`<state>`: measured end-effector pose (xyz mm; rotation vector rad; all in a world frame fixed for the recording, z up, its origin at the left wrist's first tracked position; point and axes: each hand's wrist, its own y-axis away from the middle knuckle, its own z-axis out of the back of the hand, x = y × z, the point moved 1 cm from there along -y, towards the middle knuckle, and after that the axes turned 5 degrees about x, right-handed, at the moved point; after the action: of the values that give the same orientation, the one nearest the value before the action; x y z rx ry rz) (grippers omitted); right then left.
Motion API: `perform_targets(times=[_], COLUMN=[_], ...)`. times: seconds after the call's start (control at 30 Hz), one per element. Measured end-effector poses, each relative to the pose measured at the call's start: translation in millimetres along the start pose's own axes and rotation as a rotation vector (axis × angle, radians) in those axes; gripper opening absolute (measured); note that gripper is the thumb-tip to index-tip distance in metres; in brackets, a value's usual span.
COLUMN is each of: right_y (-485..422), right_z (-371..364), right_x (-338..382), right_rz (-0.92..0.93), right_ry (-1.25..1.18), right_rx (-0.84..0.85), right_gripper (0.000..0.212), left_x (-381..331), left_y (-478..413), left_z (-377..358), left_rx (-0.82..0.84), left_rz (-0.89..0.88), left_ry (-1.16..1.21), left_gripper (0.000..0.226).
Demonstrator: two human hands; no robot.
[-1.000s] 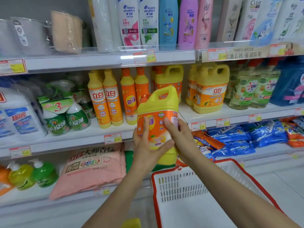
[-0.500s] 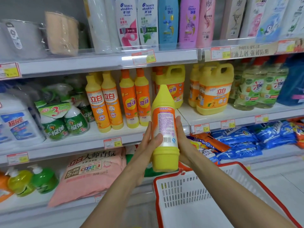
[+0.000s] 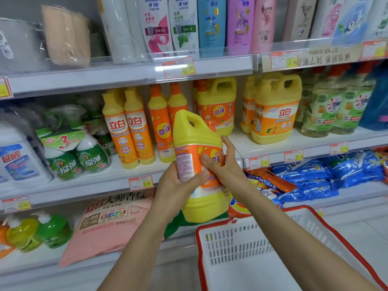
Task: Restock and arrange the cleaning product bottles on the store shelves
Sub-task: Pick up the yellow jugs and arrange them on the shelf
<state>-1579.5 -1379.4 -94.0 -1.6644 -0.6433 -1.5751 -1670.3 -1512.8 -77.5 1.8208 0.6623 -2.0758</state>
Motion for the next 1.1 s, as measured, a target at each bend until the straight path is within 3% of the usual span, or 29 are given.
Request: perform_targets(times=[0.07,0.2,0.33,0.4,0.47,0.67,0.83,1.1], right_y=[-1,0,2,1,0,4,9,12], right_z=[8,15,9,6,5,13,7,-4], right_x=[-1,-15,-10,-3,3,6,8,3], right_rz=[0.008,0.042,0.112,0.166,0.208,0.038,0.079,0.001], right_ry=[0.000,-0.140,-0.195,-0.177,-0.119,-0.240,-0.197,-0.050], right_rx=[0.006,0.056,-0.095,-0.183,-0.216,-0.005,-0.012,0.167], right_gripper=[0.098,0.098,0.085,0.086,0.088,0.055,0.051,0.052], left_x=[0,0,4,7,10,8,7,17], left_y=[-1,-2,-3,-5,-4,-6,-5,0], left_z=[6,9,16,19,18,29,31,43], left_rx=[-0.032,0.001,-0.029,-0.114,-0.130,-0.131,-0.069,-0.164], left_rz=[-0.005,-0.047,-0.045,-0.074,-0.085,-0.193,-0.066,-0.009], left_ry=[0.084,0.101,-0.032,-0.195,-0.215,-0.031,0.100,0.258], left_gripper=[0.041,0.049,0.062,0.075,0.084,0.069,0.064,0.055])
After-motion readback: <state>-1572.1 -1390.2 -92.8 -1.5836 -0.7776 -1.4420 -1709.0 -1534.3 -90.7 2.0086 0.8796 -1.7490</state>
